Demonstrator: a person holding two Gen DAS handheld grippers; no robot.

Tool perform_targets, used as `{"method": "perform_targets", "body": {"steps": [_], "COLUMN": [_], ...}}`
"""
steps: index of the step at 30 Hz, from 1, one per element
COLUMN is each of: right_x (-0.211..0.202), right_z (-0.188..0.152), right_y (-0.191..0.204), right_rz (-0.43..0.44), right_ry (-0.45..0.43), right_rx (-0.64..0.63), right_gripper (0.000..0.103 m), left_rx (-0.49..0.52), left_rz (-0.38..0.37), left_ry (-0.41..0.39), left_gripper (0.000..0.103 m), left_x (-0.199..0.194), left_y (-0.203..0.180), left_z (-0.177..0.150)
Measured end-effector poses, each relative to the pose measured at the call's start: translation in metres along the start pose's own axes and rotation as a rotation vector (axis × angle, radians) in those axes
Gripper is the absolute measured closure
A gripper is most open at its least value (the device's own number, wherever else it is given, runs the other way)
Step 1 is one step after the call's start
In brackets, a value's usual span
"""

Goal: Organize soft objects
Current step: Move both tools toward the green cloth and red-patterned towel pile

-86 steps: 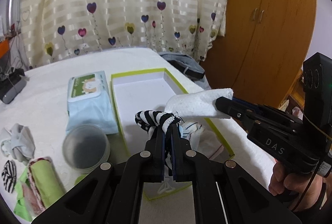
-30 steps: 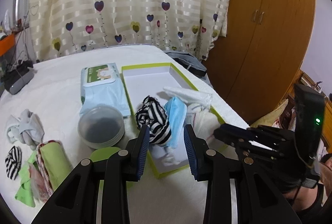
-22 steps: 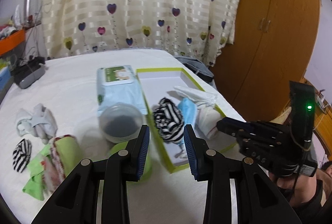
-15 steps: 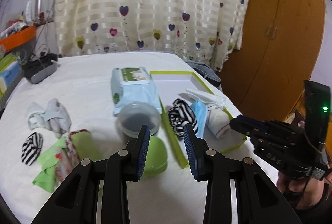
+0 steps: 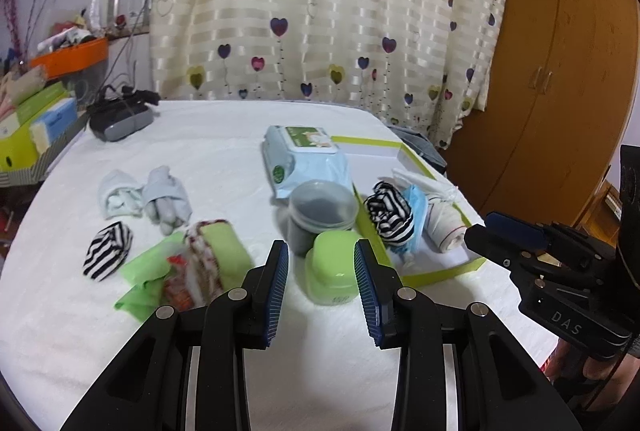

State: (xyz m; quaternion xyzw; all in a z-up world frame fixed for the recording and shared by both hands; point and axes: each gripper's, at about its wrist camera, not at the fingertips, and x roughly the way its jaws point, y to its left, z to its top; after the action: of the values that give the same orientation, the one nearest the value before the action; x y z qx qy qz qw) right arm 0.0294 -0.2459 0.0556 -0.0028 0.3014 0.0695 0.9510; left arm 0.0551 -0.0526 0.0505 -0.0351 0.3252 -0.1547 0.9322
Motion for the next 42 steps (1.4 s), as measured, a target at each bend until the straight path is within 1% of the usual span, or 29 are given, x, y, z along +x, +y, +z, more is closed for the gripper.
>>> {"method": "perform_targets", "body": {"steps": [11, 22, 27, 35, 38, 40, 42], "right_x": [-0.005, -0.001, 0.004, 0.014, 0.018, 0.021, 0.024], "right_z": [-0.003, -0.001, 0.0, 0.003, 0.005, 0.006, 0.007], "right_y": [0.025, 0.044, 0.051, 0.067, 0.074, 0.078, 0.083], "right_rz": [0.041, 0.087, 0.122, 0.155, 0.165, 0.175, 0.184], "right_ry": [-0.004, -0.01, -0.001, 0.012, 0.015, 0.018, 0.022], "right_rx": [-0.032, -0.06, -0.076, -0.112, -0.122, -0.128, -0.137], "right_gripper": [0.067, 0.067, 0.067, 0.067, 0.067, 0.067, 0.067], "left_rx": [-0.034, -0.083, -0.107, -0.154, -0.169, -0.18, -0.191], "left_rz": [0.035, 0.087, 0.114, 0.17, 0.184, 0.186, 0.165], "left_ry": [-0.003, -0.014, -0.006, 0.006, 0.012, 0.019, 0.031], "left_gripper": [0.07, 0.069, 0.066, 0.065, 0.062, 0.062, 0.061], "left_x": [-0.013, -0.019, -0.015, -0.01, -0.007, -0.004, 0.0], "left_y": [0.024, 0.058, 0.074, 0.103, 0.112, 0.117, 0.118], "left_z": [-0.011, -0.016, -0.018, -0.023, -0.024, -0.026, -0.029]}}
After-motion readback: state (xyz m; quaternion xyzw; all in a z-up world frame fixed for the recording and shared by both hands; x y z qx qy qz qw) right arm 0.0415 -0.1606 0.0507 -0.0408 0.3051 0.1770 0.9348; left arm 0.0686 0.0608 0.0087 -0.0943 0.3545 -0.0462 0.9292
